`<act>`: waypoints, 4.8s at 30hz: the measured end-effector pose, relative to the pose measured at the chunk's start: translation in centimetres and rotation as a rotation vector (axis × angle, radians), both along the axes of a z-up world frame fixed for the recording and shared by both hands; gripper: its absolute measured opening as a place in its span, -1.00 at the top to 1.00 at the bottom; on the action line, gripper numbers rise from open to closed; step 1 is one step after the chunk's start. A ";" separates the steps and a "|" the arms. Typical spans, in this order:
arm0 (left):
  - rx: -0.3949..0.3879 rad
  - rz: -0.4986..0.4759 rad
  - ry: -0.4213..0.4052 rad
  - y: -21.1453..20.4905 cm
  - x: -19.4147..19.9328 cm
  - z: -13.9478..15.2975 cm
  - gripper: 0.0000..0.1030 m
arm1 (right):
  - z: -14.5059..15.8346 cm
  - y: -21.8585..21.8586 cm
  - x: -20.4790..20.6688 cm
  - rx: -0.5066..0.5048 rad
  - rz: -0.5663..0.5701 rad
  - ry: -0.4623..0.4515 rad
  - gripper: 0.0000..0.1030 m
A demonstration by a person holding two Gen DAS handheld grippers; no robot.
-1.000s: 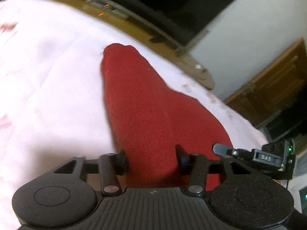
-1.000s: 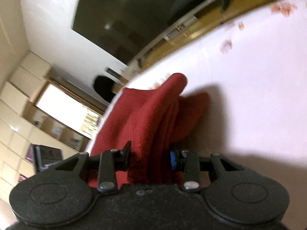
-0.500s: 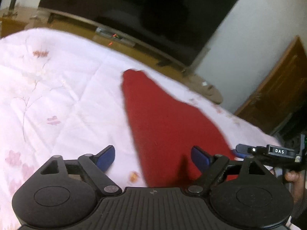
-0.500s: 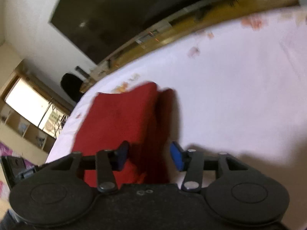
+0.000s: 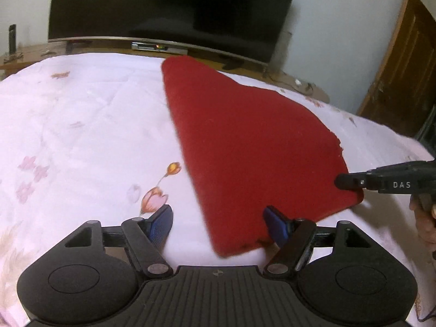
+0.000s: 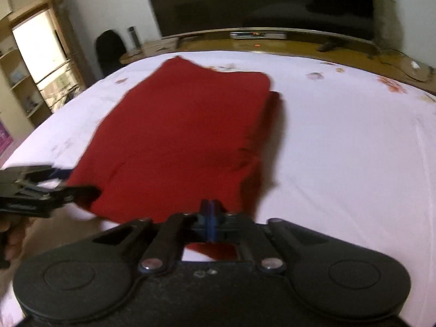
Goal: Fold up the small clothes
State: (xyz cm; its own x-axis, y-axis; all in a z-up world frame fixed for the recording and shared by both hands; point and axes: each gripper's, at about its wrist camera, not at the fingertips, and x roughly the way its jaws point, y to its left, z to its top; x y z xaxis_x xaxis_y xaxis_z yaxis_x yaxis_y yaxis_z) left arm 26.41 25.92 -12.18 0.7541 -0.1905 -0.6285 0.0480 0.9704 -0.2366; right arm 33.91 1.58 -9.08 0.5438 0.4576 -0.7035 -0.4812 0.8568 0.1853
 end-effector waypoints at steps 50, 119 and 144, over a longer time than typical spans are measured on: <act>0.151 0.204 -0.201 -17.2 -29.6 14.4 -0.99 | 11.0 -6.9 -29.3 0.035 -0.160 -0.241 -0.98; 0.135 0.181 -0.212 -17.8 -28.9 14.3 -0.99 | 11.7 -6.1 -30.0 0.029 -0.165 -0.269 -0.99; 0.155 0.186 -0.247 -18.2 -29.1 14.7 -0.99 | 11.3 -6.7 -29.9 0.025 -0.162 -0.272 -0.99</act>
